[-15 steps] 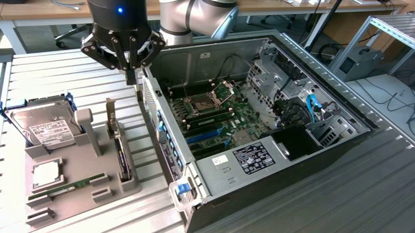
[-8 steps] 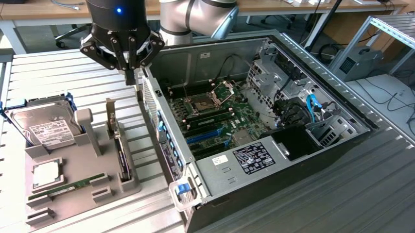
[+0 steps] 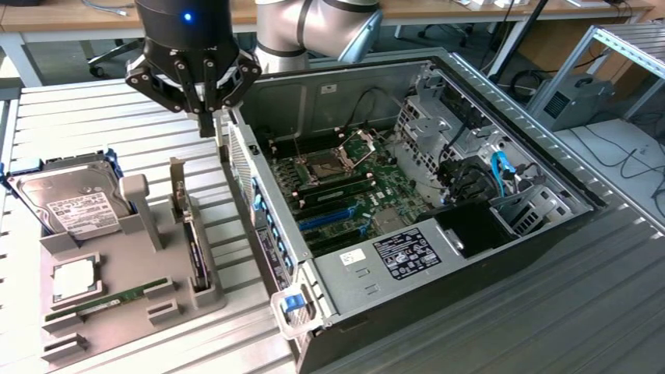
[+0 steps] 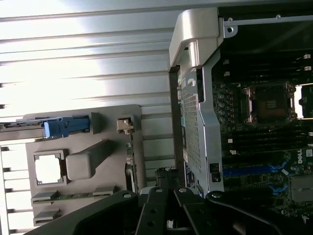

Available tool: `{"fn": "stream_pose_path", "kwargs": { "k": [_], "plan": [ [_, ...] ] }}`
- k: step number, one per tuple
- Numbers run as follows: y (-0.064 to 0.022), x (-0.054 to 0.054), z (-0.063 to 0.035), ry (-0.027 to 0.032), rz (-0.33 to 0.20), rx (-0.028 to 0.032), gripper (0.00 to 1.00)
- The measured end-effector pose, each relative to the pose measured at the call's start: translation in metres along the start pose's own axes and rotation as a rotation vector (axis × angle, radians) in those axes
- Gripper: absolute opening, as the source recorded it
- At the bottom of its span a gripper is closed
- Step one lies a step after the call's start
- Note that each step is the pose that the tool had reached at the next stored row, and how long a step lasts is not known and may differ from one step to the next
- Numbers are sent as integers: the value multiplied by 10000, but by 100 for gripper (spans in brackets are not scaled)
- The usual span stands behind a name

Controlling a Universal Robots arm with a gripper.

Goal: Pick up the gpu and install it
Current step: 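Reach for the gpu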

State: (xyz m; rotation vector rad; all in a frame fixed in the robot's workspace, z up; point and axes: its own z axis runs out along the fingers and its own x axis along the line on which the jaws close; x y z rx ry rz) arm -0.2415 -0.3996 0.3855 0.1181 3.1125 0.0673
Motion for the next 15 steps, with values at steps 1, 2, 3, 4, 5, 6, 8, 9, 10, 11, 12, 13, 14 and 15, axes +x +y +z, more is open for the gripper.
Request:
{"fn": "stream_pose_path", "kwargs": {
  "k": [1, 2, 3, 4, 5, 6, 8, 9, 10, 11, 12, 13, 14, 15],
  "plan": [
    [0, 4, 0, 0, 0, 0, 11],
    [-1, 11, 0, 0, 0, 0, 11],
    [-1, 16, 0, 0, 0, 0, 11],
    [-1, 19, 0, 0, 0, 0, 11],
    [-2, 25, 0, 0, 0, 0, 11],
    [-2, 31, 0, 0, 0, 0, 11],
    [-3, 41, 0, 0, -1, 0, 11],
    [-3, 45, -1, 0, -1, 0, 11],
    [-4, 54, -1, 0, -1, 0, 11],
    [-4, 59, -1, 0, -1, 0, 11],
    [-5, 64, 0, 0, -1, 0, 11],
    [-5, 71, -1, 0, 0, 0, 11],
    [-6, 78, -1, 0, -1, 0, 11],
    [-6, 83, -1, 0, -1, 0, 11]
  ]
}}
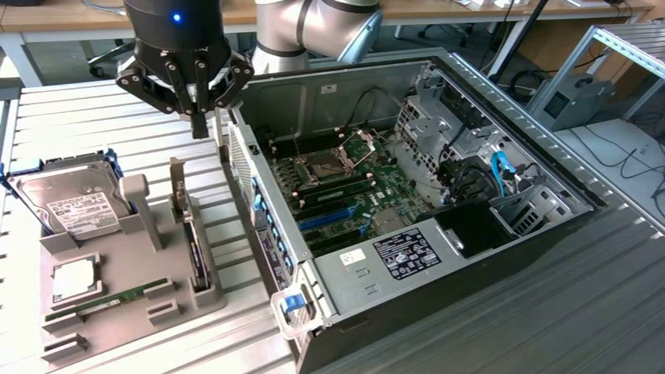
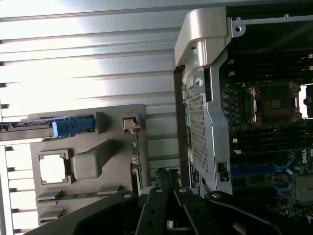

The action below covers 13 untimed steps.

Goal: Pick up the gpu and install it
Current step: 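Reach for the gpu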

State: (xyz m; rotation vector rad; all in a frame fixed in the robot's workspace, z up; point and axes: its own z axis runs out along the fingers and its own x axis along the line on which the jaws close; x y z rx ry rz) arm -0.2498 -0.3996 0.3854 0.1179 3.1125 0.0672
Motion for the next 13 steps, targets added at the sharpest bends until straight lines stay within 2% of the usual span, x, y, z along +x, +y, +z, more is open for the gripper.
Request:
{"fn": "stream_pose_path", "kwargs": {
  "k": [13],
  "plan": [
    [-5, 64, -1, 0, 1, 0, 11]
  ]
}}
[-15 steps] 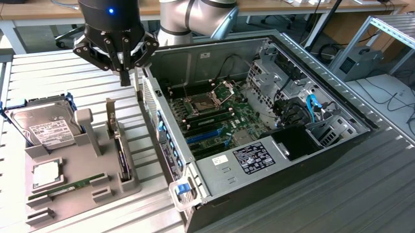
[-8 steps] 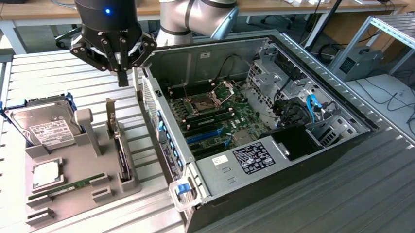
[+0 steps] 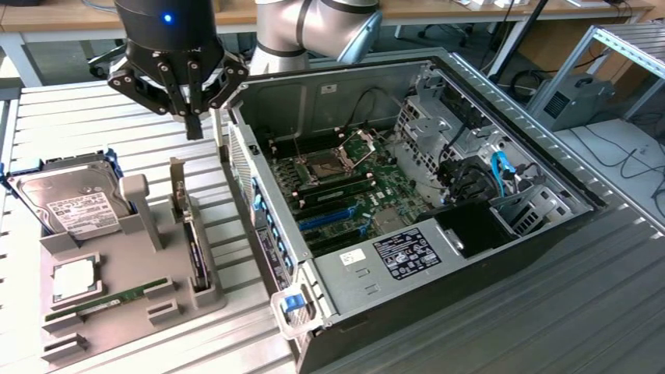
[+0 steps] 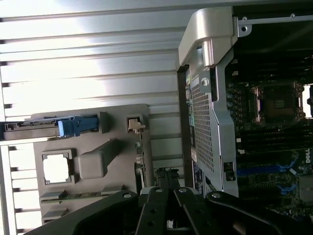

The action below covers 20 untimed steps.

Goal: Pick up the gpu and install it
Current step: 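Reach for the gpu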

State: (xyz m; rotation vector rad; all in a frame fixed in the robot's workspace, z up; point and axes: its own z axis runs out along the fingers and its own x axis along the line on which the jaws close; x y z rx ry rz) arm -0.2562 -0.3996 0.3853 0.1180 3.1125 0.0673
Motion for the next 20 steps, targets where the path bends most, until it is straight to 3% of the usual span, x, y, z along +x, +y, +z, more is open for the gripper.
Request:
{"fn": "stream_pose_path", "kwargs": {
  "k": [20],
  "plan": [
    [-8, 53, -1, 0, 1, -1, 11]
  ]
}}
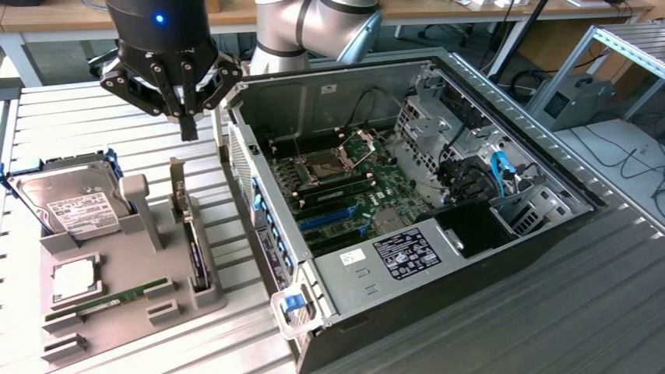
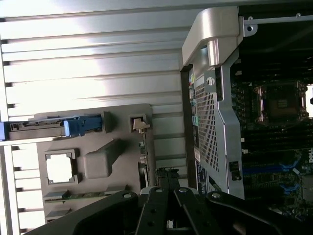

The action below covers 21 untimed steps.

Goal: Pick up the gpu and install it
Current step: 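Reach for the gpu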

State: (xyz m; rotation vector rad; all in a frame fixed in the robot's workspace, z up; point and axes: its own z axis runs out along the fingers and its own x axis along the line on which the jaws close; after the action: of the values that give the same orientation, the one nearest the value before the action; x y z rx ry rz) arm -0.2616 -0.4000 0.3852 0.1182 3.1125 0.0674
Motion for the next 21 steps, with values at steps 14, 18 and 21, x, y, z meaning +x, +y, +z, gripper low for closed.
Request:
{"fn": "stream_pose_path", "kwargs": {
  "k": [14, 18, 21],
  "plan": [
    [-96, -8, -4, 0, -1, 0, 11],
    [-117, -10, -4, 0, -1, 0, 11],
    [-130, -11, -5, 0, -1, 0, 11]
  ]
}}
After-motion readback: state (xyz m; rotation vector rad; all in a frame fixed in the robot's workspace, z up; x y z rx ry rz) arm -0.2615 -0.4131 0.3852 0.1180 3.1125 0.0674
